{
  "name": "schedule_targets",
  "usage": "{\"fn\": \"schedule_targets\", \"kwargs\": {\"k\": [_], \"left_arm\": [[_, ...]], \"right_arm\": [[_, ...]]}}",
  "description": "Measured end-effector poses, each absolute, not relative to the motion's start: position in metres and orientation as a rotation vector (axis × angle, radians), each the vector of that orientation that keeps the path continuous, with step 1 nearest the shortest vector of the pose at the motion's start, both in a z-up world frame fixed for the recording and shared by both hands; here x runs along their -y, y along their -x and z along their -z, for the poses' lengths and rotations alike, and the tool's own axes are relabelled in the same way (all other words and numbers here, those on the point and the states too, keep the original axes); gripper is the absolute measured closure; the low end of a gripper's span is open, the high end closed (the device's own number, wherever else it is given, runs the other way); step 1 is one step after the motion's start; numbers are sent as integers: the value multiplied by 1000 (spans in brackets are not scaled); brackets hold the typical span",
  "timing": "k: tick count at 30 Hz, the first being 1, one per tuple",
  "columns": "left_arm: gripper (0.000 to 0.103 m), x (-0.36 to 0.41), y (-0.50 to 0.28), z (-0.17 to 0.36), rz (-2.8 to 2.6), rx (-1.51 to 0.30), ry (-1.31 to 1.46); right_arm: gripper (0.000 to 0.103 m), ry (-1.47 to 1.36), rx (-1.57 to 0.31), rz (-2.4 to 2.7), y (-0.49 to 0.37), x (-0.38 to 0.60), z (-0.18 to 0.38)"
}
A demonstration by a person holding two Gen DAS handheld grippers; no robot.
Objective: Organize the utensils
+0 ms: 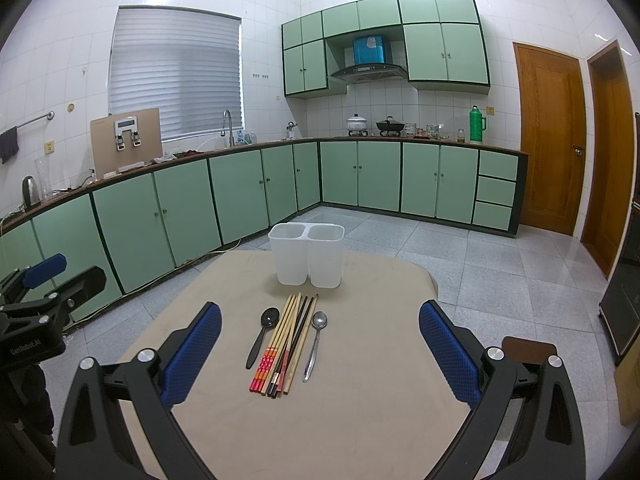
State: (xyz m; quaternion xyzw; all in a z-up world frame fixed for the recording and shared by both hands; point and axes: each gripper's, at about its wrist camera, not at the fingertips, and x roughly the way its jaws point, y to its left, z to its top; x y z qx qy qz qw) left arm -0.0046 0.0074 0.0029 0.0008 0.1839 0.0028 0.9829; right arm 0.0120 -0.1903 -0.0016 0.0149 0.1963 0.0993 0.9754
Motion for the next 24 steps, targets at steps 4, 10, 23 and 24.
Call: {"fn": "schedule_targets", "kwargs": {"k": [4, 10, 23, 24], "left_arm": [[5, -7, 5, -3, -6, -369, -2], [5, -10, 5, -4, -7, -368, -4], [5, -9, 5, -3, -7, -366, -5], [5, -9, 6, -3, -8, -366, -5]], "right_arm": [[6, -31, -395, -201, -12, 191, 2], [6, -32, -396, -200, -12, 191, 2], [6, -32, -396, -201, -12, 190, 1], [6, -33, -396, -201, -12, 191, 1]]}}
